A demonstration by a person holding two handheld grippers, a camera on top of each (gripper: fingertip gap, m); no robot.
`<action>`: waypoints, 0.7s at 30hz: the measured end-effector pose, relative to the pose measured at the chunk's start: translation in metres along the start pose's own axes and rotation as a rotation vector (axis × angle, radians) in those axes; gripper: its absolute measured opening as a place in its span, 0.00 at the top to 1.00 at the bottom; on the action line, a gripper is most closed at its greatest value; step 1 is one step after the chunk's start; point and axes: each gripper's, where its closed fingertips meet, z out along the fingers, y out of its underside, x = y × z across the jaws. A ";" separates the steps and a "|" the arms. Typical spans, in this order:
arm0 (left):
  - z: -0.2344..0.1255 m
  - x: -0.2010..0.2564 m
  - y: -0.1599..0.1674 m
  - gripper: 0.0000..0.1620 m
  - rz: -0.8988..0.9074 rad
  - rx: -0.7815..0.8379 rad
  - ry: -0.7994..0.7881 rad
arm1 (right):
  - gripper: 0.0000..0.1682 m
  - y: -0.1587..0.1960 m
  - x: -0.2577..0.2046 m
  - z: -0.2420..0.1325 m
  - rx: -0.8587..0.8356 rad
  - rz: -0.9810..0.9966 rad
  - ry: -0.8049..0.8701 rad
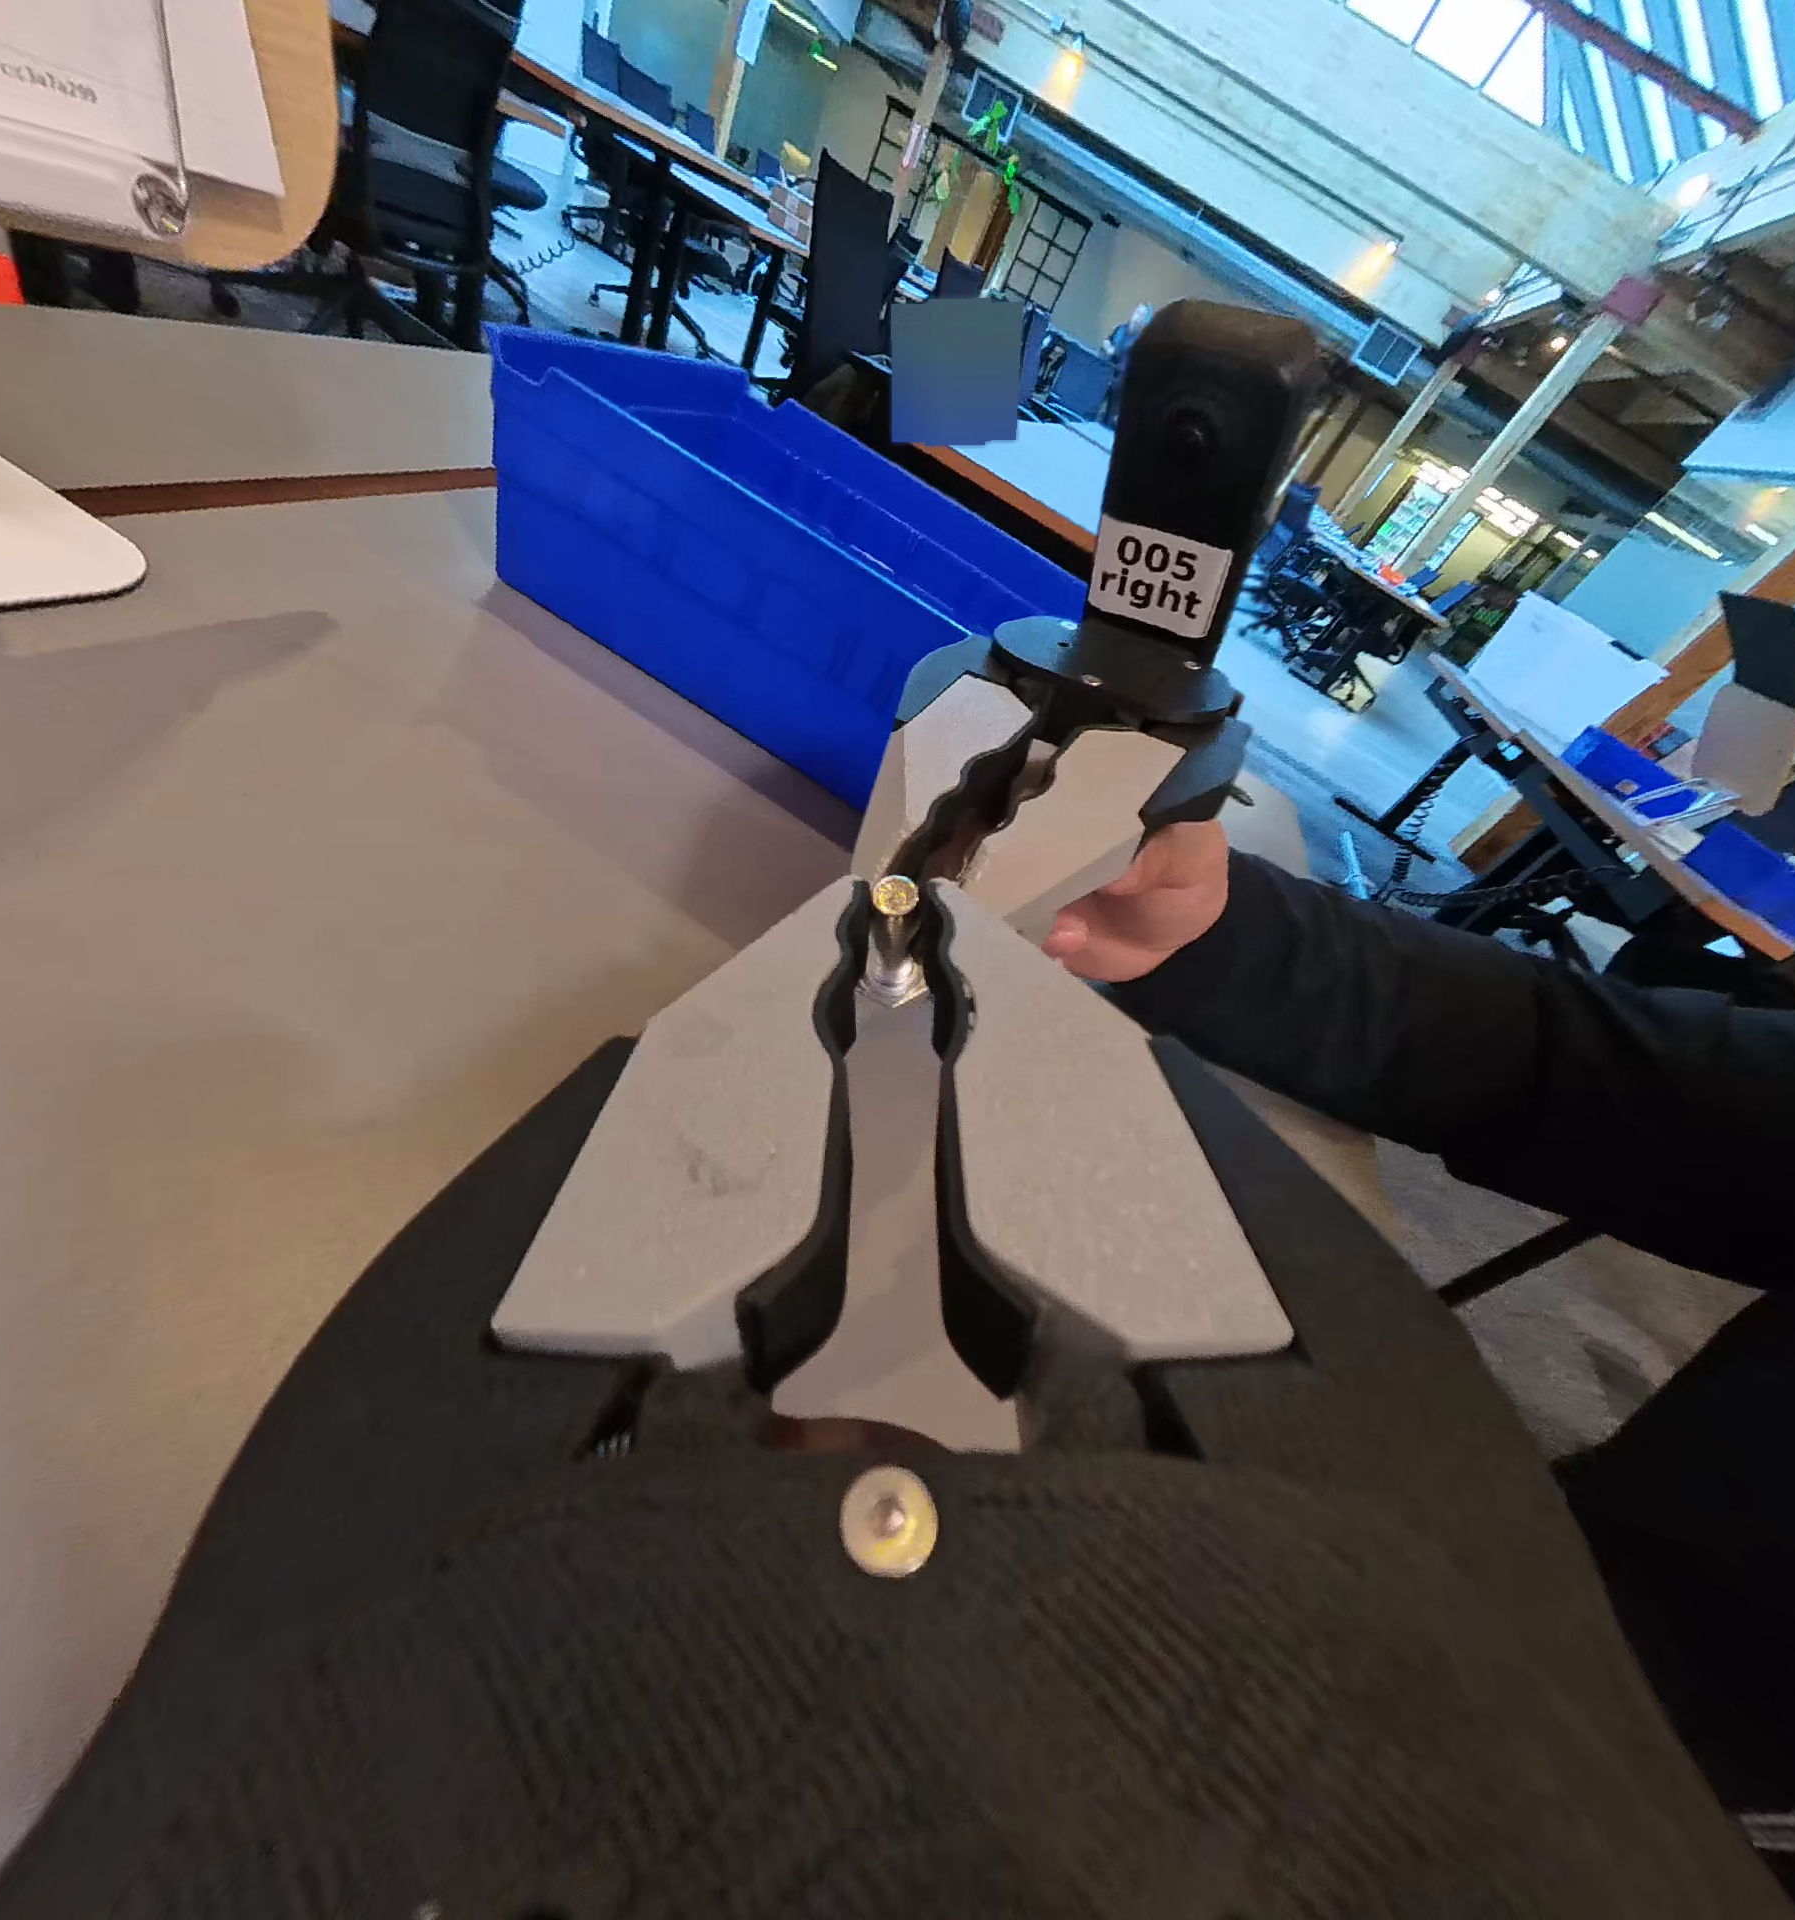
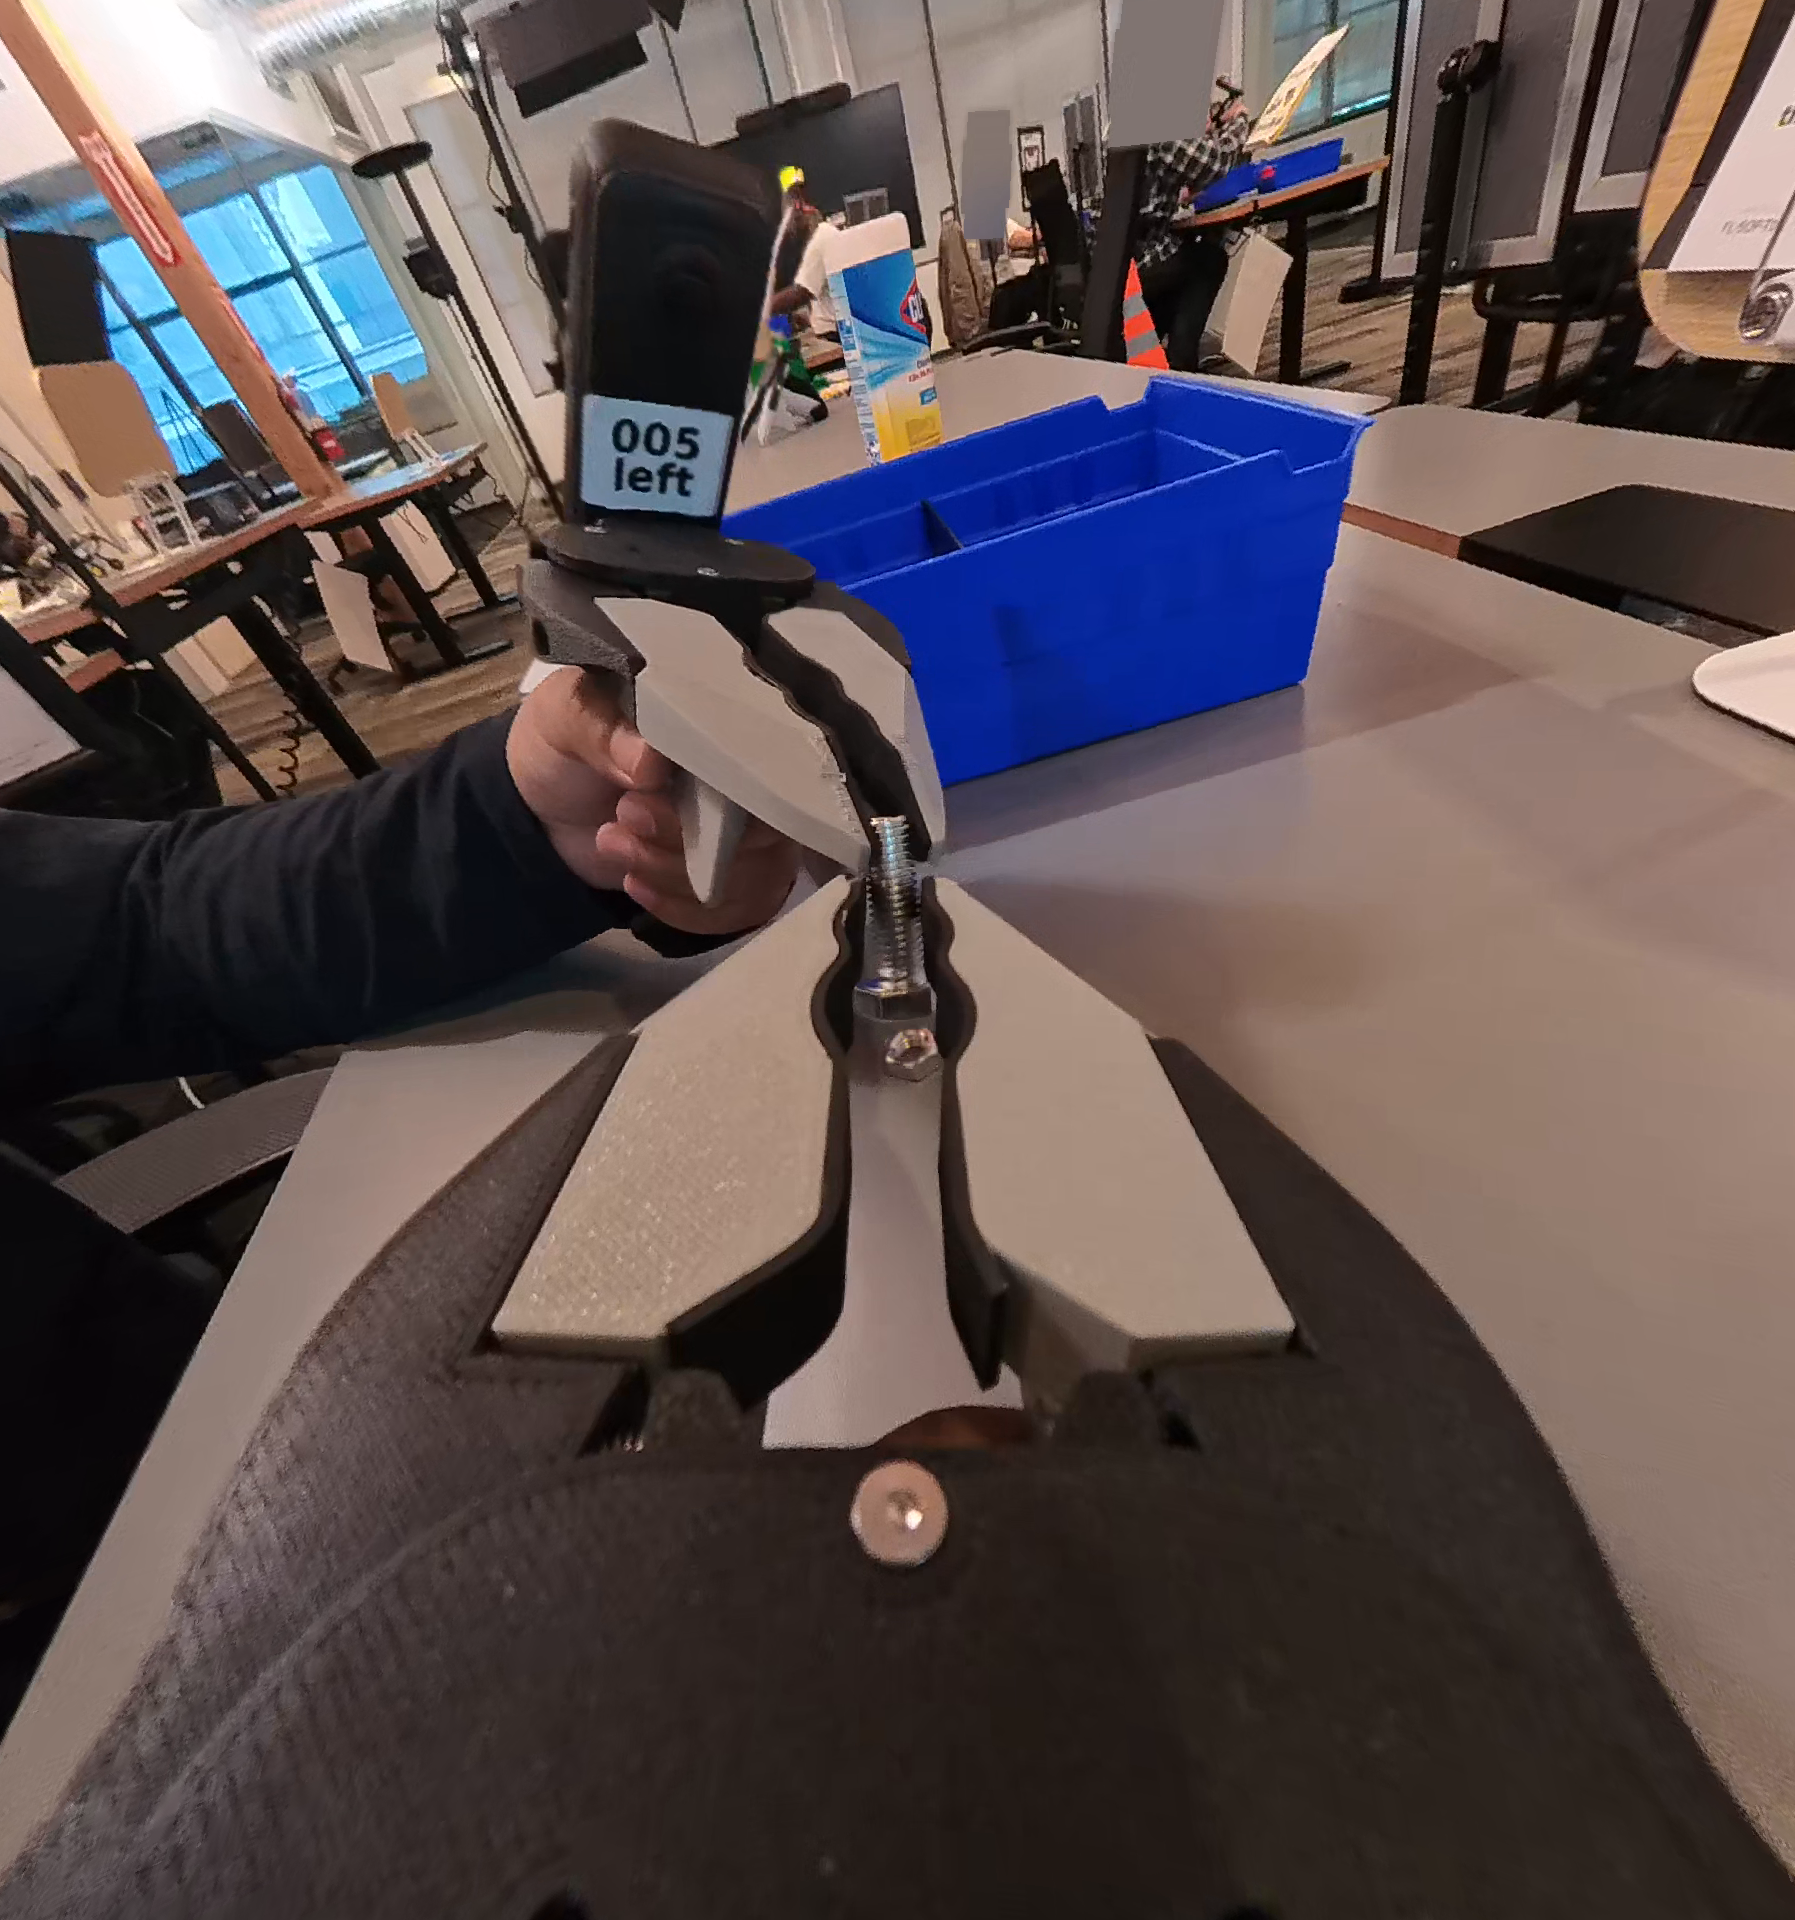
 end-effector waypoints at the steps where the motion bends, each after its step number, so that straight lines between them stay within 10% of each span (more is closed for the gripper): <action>1: 0.000 -0.001 -0.001 0.96 0.011 0.001 -0.012 | 0.95 -0.001 0.001 -0.001 0.006 0.005 0.002; 14: -0.009 -0.002 -0.013 0.96 0.005 0.048 -0.026 | 0.79 0.002 0.000 -0.003 -0.028 -0.045 -0.002; 21: -0.007 0.002 -0.010 0.96 0.012 0.036 -0.010 | 0.90 0.012 -0.003 0.002 -0.084 -0.114 0.012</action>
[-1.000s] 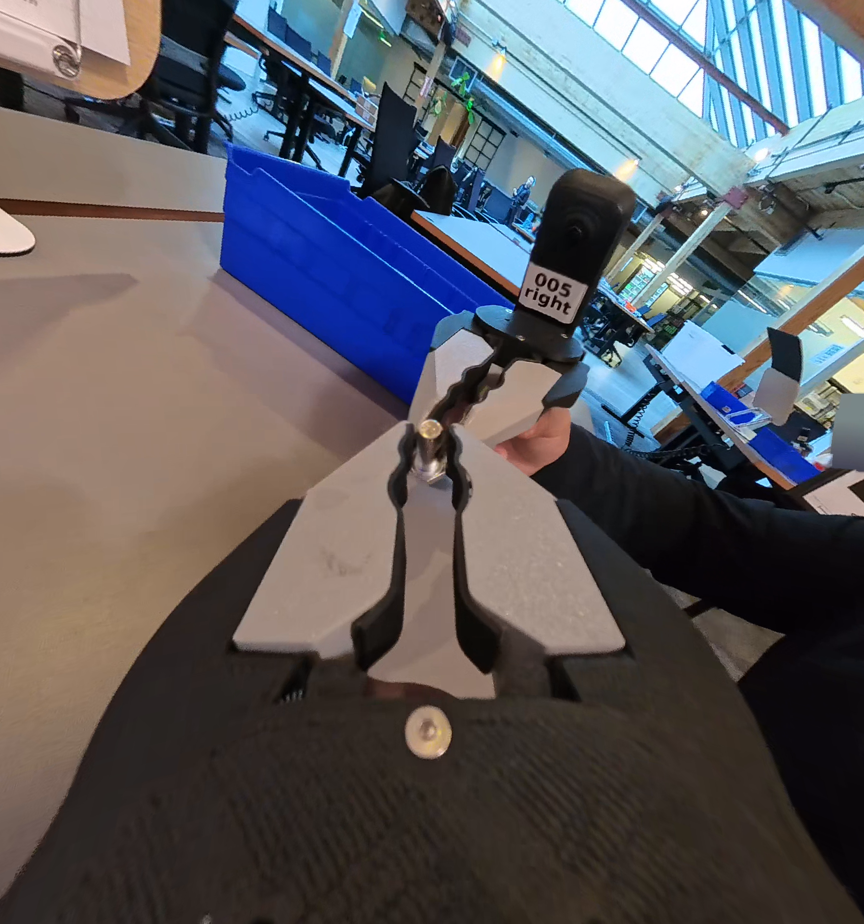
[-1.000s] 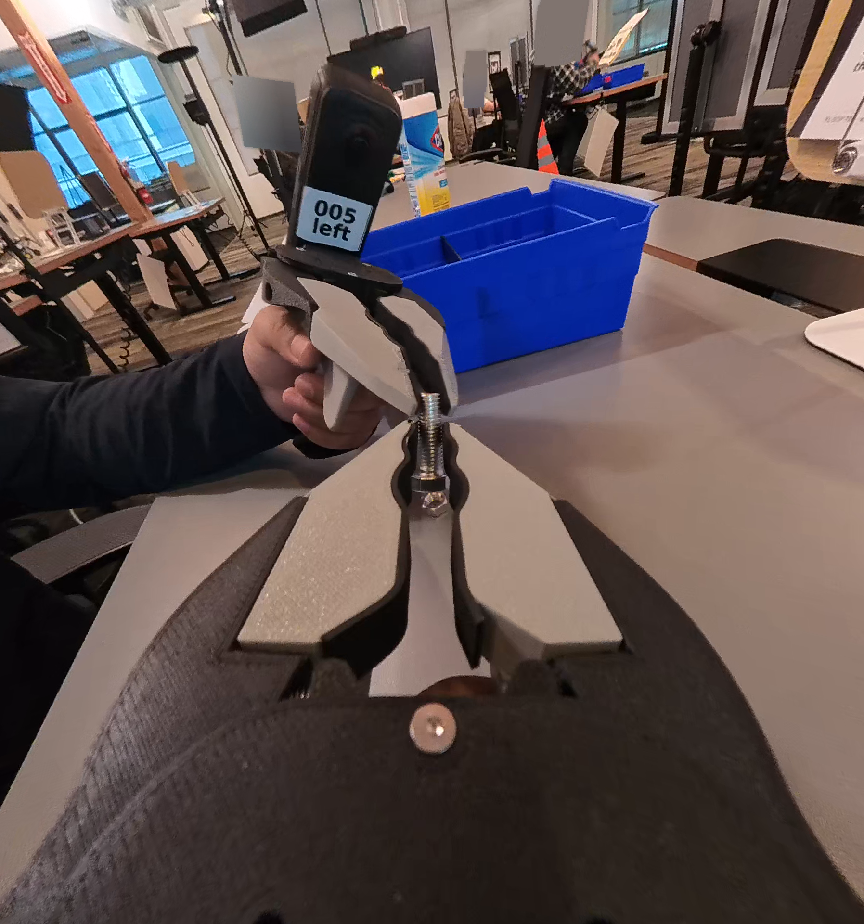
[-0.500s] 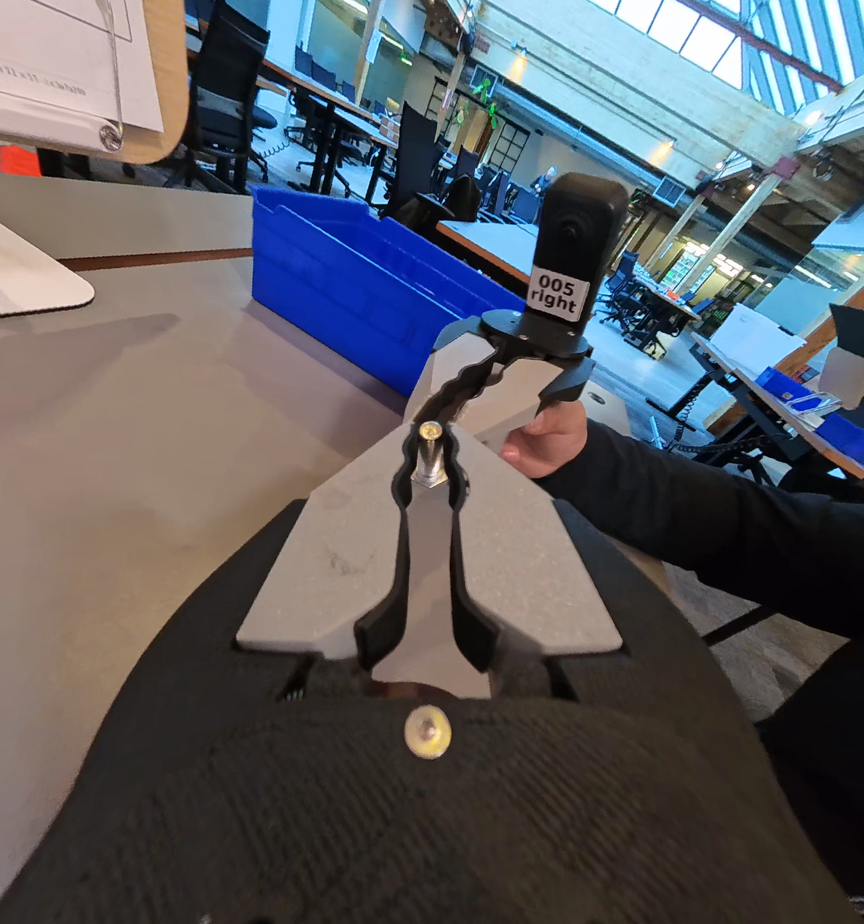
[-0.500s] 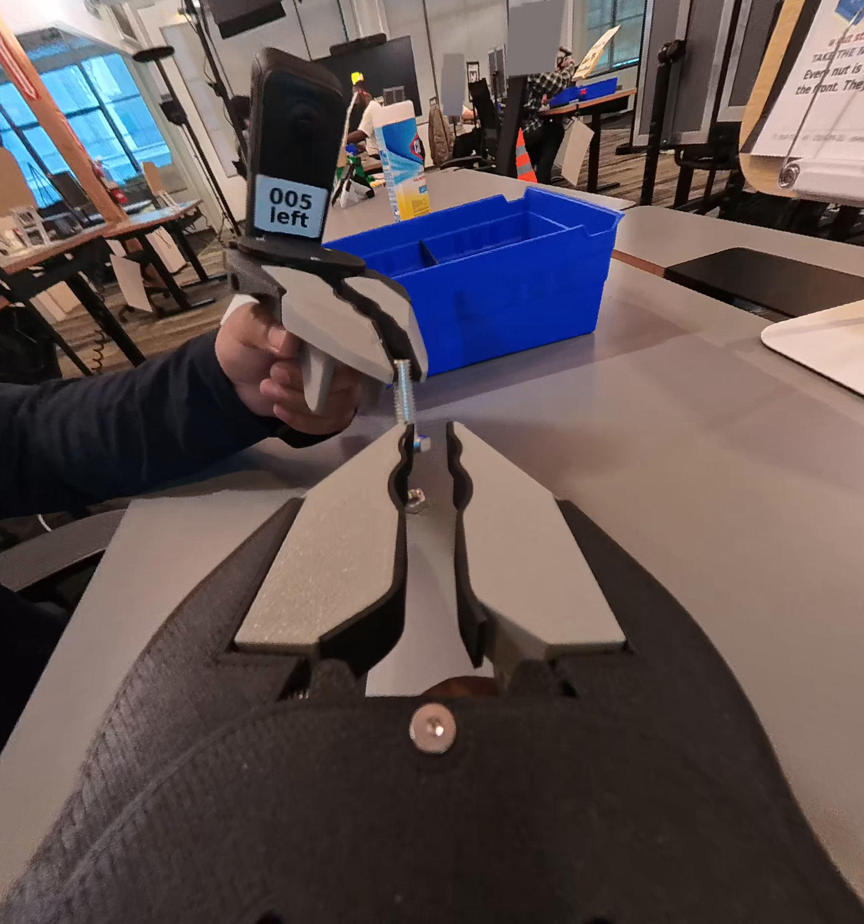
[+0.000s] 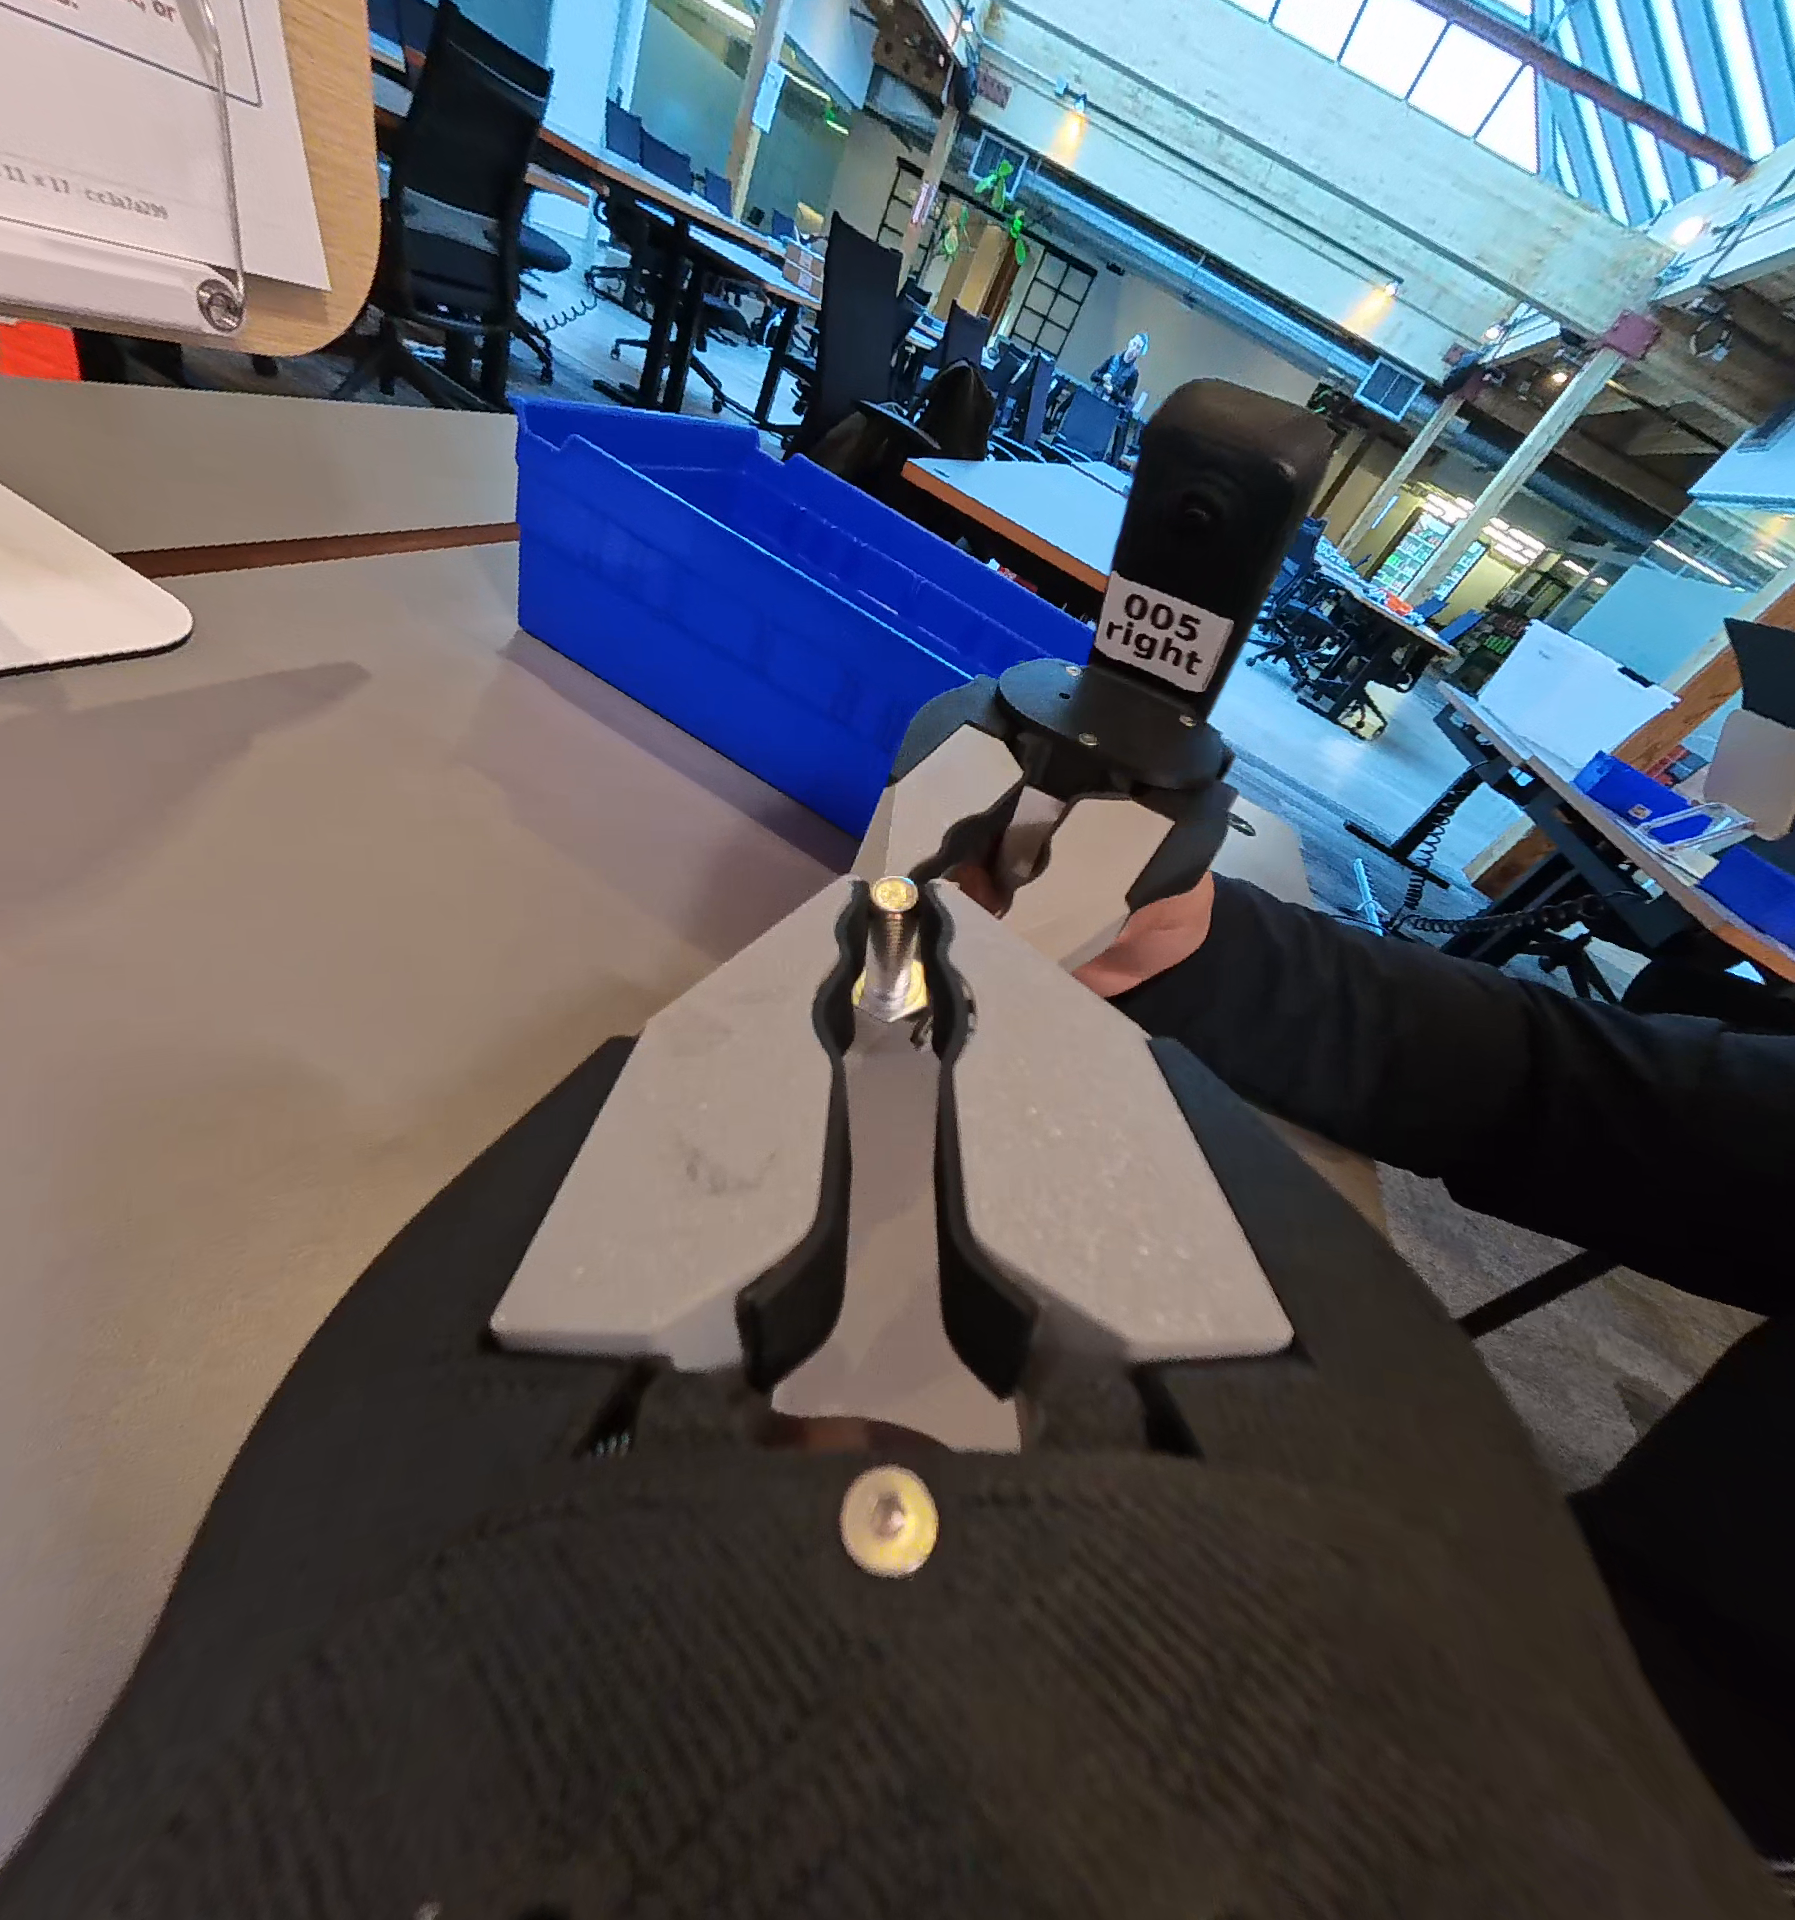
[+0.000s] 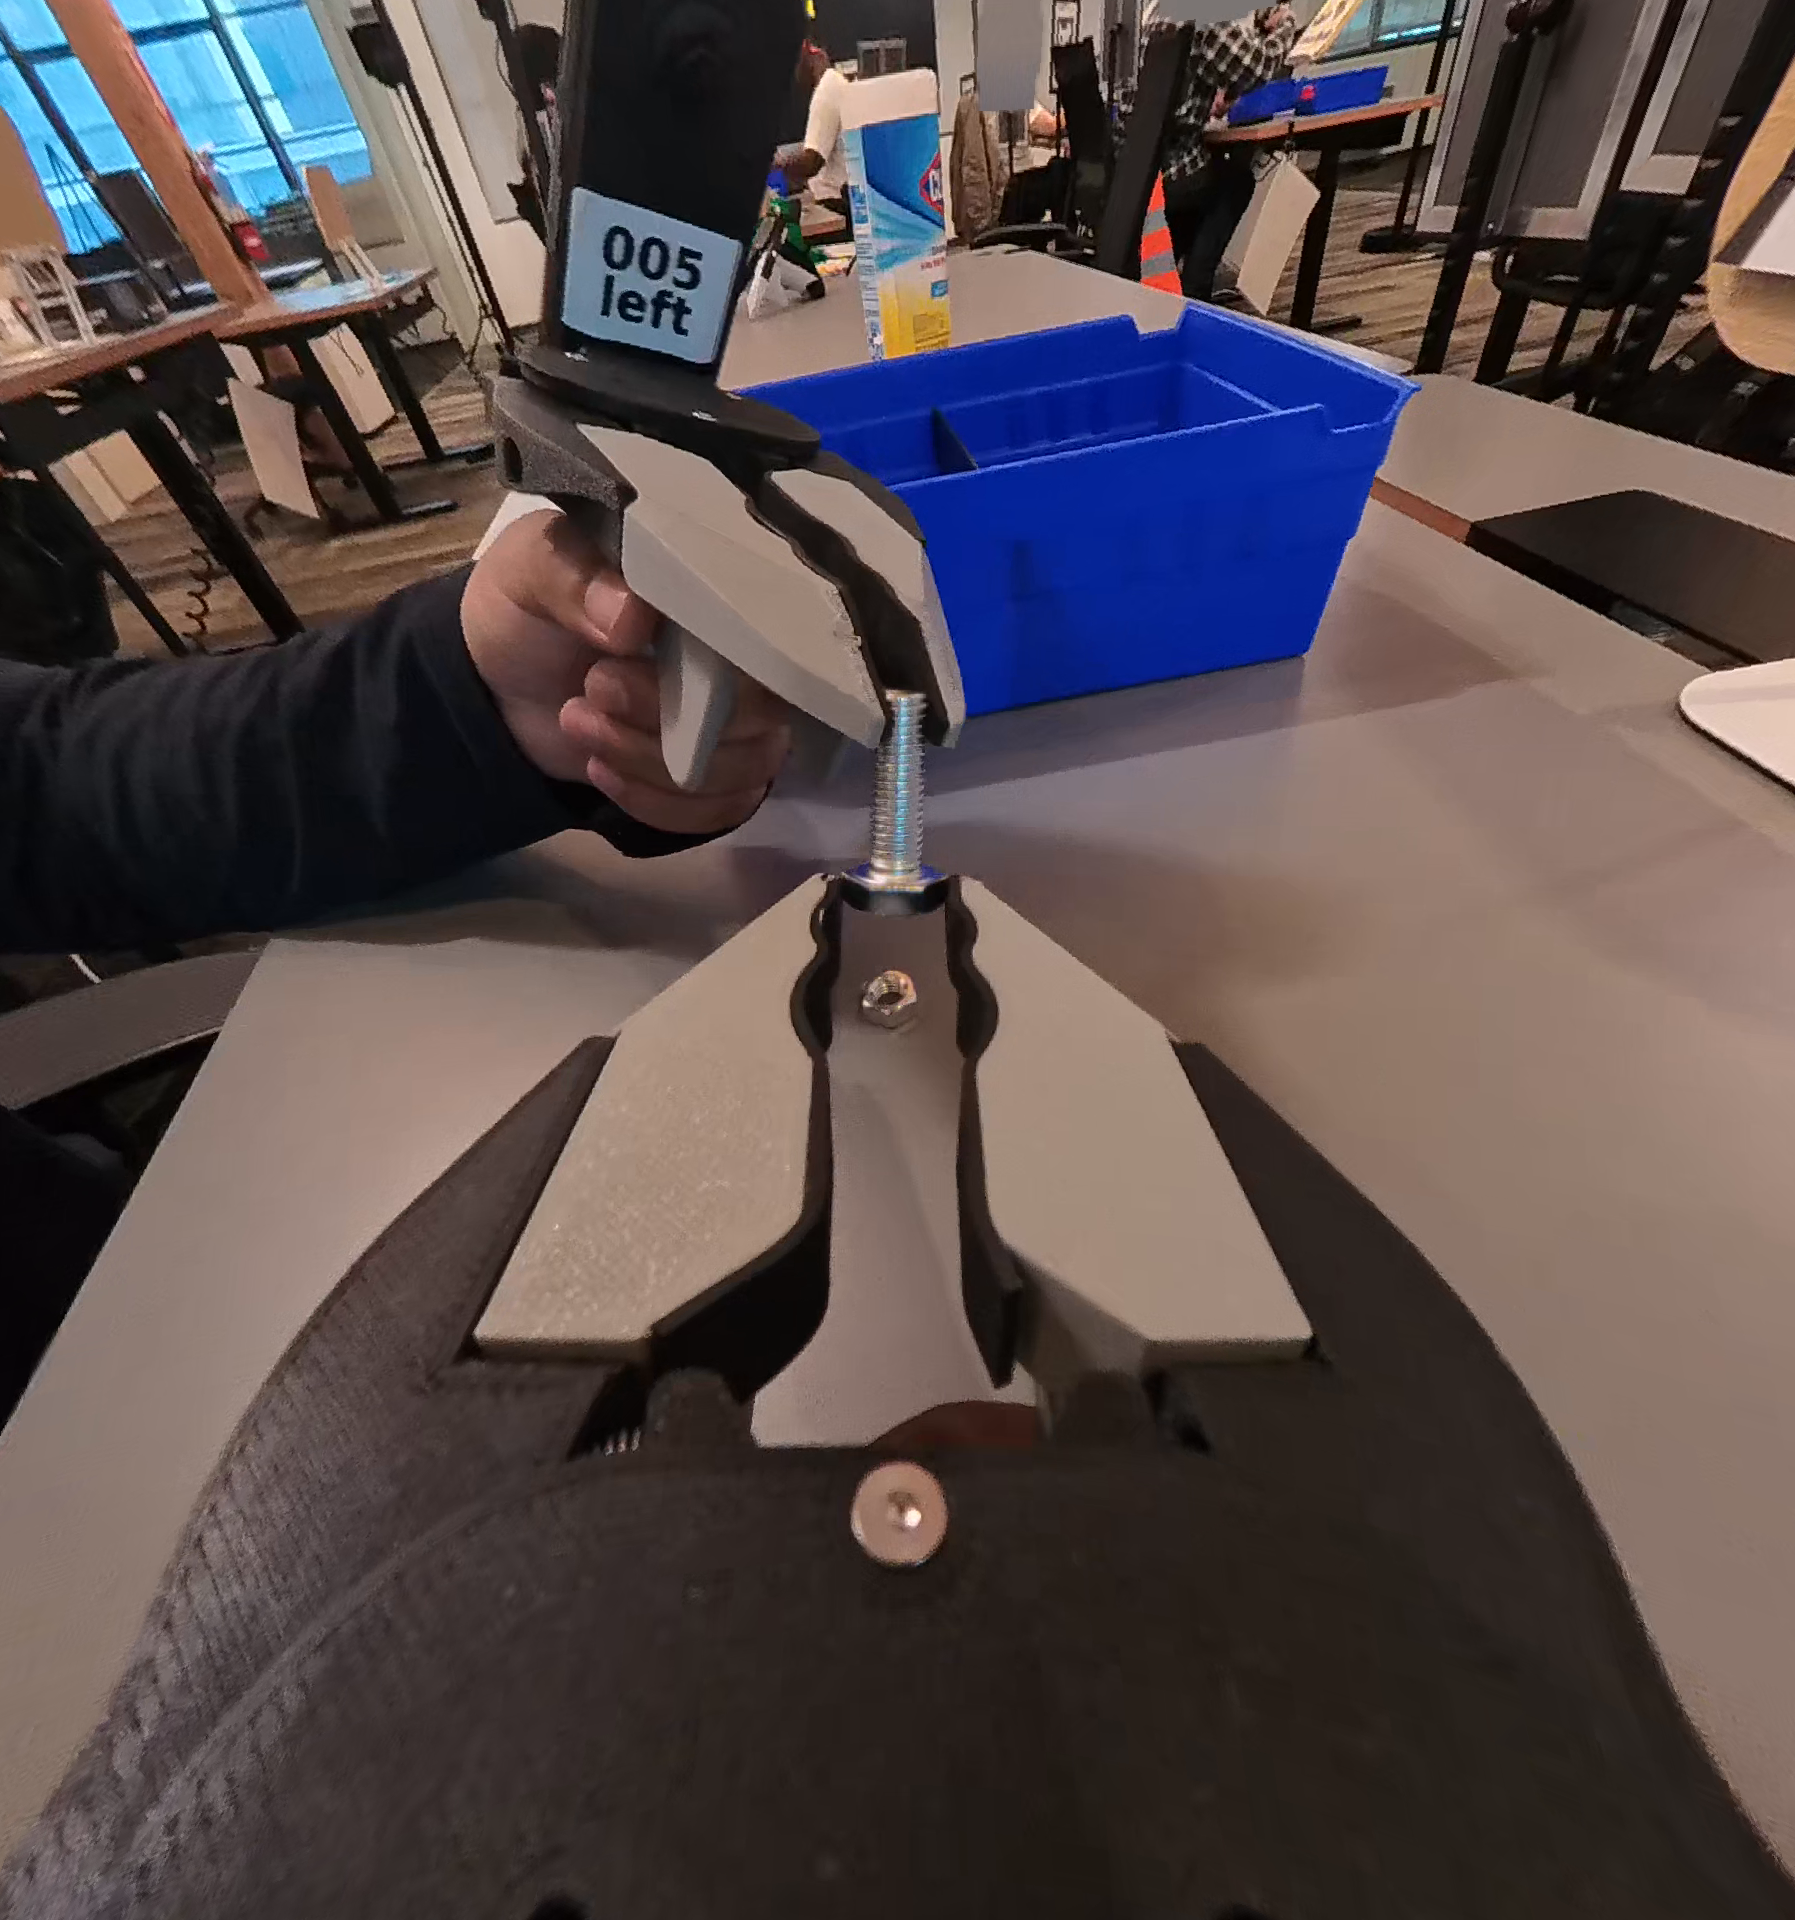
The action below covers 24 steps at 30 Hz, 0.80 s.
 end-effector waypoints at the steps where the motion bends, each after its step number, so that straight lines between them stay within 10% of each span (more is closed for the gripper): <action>1: 0.000 0.001 0.000 0.96 0.002 -0.002 0.004 | 0.90 0.000 -0.001 0.000 -0.001 -0.002 -0.004; 24: 0.009 0.008 0.003 0.96 -0.031 0.021 0.053 | 0.91 -0.018 -0.004 -0.008 0.117 0.091 -0.061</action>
